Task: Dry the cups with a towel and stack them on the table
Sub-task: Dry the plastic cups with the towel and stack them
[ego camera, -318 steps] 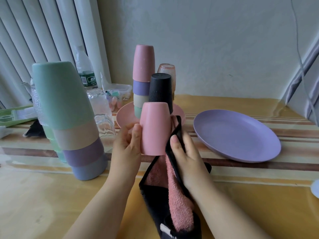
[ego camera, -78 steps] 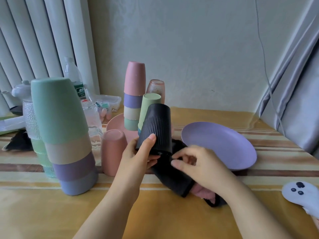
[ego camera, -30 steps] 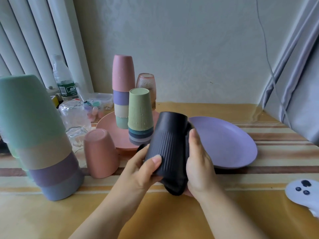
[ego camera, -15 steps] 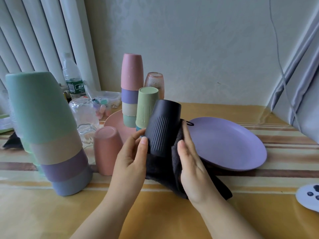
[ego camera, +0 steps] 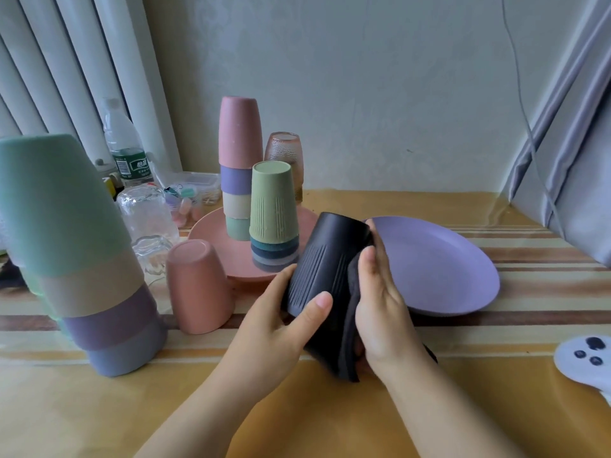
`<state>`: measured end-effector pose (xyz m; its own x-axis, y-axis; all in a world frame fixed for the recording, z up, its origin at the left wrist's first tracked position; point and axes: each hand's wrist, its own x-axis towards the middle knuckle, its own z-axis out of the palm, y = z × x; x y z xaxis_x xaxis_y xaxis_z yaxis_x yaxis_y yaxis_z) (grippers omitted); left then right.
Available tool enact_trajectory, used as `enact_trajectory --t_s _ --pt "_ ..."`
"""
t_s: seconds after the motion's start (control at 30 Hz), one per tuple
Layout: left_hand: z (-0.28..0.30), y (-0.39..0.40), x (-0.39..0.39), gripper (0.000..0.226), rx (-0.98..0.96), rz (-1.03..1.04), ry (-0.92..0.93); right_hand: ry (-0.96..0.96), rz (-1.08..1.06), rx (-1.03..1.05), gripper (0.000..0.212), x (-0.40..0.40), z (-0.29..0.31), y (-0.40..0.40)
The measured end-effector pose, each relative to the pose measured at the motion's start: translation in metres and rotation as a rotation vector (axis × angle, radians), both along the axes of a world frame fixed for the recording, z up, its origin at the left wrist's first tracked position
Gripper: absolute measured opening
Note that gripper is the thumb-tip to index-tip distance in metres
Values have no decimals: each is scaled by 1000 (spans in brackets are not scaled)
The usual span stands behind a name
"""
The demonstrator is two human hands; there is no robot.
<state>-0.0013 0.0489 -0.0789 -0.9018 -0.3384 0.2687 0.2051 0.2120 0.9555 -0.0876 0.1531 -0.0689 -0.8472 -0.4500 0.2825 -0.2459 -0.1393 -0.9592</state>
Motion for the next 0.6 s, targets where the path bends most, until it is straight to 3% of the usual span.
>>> enact_trajectory --t_s 0.23,0.4,0.5,0.6 --pt "-1 2 1 41 346 -217 -62 -273 62 -103 40 -3 19 17" --pt "3 -12 -6 67 648 -161 25 -267 215 -3 51 18 9 4" --pt "5 -21 -5 59 568 -37 33 -157 204 52 73 19 2 -2" --pt "0 -19 -5 43 357 222 68 -29 113 45 59 11 -1 -2"
